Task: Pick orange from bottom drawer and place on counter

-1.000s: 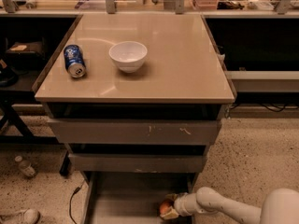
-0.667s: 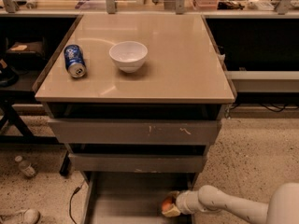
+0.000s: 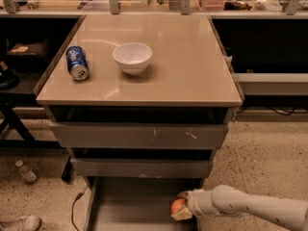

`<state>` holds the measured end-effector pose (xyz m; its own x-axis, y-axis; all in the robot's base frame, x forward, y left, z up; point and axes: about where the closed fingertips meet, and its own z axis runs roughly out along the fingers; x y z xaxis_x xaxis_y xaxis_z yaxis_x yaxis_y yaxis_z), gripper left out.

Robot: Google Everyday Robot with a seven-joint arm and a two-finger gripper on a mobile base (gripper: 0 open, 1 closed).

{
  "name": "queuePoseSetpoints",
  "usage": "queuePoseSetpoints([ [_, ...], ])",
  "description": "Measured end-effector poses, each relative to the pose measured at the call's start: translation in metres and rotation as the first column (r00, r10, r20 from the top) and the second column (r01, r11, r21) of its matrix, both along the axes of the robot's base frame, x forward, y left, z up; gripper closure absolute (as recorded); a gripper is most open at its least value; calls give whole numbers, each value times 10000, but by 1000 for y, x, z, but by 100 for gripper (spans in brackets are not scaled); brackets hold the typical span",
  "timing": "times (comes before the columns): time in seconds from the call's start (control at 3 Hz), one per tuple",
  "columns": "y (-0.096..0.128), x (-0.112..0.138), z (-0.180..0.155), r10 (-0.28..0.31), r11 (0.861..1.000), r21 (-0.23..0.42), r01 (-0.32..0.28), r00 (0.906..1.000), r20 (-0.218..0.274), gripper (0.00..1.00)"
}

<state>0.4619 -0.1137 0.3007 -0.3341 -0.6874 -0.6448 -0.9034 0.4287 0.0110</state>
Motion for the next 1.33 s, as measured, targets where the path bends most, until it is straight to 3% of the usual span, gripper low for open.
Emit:
queuePoseSetpoints([
  [0.33, 0, 0, -1, -2, 10000, 9, 2, 10000, -12, 100],
  [0.67, 8, -4, 31, 389, 9992, 113, -388, 9992, -111, 100],
  [1.0, 20, -17, 92, 835, 9958, 385, -827, 9963, -195, 100],
  [1.33, 24, -24, 167, 1112, 9932, 290, -1124, 9930, 406, 100],
])
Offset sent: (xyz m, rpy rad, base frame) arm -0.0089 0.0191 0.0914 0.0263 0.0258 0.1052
